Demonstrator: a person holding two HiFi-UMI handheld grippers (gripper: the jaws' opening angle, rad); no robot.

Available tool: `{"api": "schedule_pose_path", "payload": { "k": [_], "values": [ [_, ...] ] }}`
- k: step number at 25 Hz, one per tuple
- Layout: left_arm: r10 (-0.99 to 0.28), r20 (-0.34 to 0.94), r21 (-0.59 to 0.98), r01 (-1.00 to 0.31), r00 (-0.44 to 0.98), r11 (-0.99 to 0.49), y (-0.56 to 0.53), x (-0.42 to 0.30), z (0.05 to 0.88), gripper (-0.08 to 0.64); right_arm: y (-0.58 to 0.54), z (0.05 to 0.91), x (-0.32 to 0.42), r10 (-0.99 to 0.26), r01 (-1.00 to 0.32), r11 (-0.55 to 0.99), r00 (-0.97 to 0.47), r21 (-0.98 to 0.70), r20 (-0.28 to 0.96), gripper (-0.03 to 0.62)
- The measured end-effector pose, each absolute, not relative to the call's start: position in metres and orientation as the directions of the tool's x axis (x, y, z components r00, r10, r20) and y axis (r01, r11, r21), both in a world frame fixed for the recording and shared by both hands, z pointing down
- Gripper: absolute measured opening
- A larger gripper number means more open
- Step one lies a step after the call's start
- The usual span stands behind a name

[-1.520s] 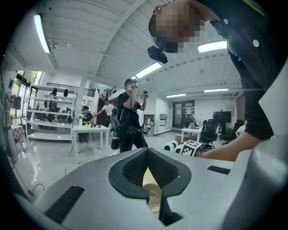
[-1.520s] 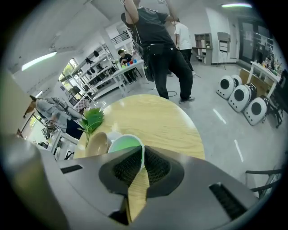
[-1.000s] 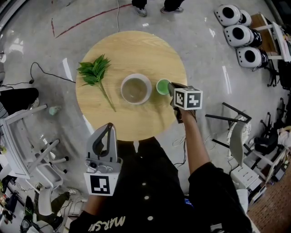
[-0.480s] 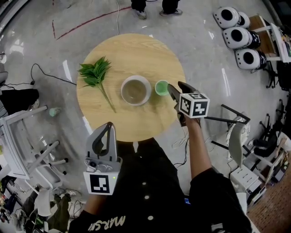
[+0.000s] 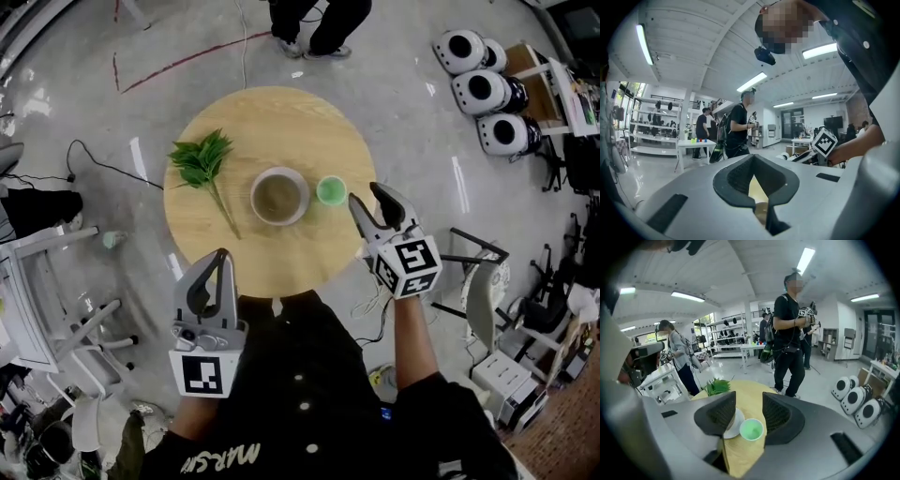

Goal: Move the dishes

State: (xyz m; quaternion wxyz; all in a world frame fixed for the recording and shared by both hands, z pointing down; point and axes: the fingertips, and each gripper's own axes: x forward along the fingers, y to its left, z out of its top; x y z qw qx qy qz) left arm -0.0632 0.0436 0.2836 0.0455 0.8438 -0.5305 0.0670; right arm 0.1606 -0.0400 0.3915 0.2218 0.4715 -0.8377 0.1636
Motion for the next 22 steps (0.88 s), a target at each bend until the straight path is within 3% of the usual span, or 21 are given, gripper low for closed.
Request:
{"api": "schedule_pose_path", "payload": {
  "k": [3, 8, 10, 12, 15, 22],
  "values": [
    [-0.893, 0.138, 0.0, -0.902, 0.427, -0.431, 0.044, -0.063, 0.275, 0.017, -0.031, 0.374, 0.157, -0.735, -0.859, 0.509, -0.465, -0.051, 0.493, 0.159],
    [-0.898, 0.125, -0.006, -0.905, 0.421, -0.425, 0.051, -0.067, 0.265, 0.017, -0.016, 0.355, 0.146, -0.759, -0.864, 0.499, -0.473, -0.068, 0.448, 0.067],
    [-0.901, 0.119, -0.008, -0.907, 0.417, -0.421, 0.054, -0.069, 0.261, 0.017, -0.009, 0.364, 0.131, -0.726, -0.851, 0.509, -0.505, -0.129, 0.466, 0.087],
    [-0.904, 0.112, -0.013, -0.909, 0.413, -0.417, 0.057, -0.071, 0.257, 0.017, -0.003, 0.382, 0.113, -0.686, -0.836, 0.522, -0.529, -0.17, 0.499, 0.152],
    [-0.907, 0.109, -0.016, -0.912, 0.407, -0.411, 0.061, -0.075, 0.256, 0.017, 0.005, 0.411, 0.086, -0.647, -0.822, 0.53, -0.55, -0.208, 0.527, 0.171],
    [-0.912, 0.131, -0.02, -0.918, 0.389, -0.395, 0.067, -0.09, 0.264, 0.017, 0.01, 0.473, 0.052, -0.581, -0.822, 0.486, -0.558, -0.297, 0.593, 0.13]
  ]
}}
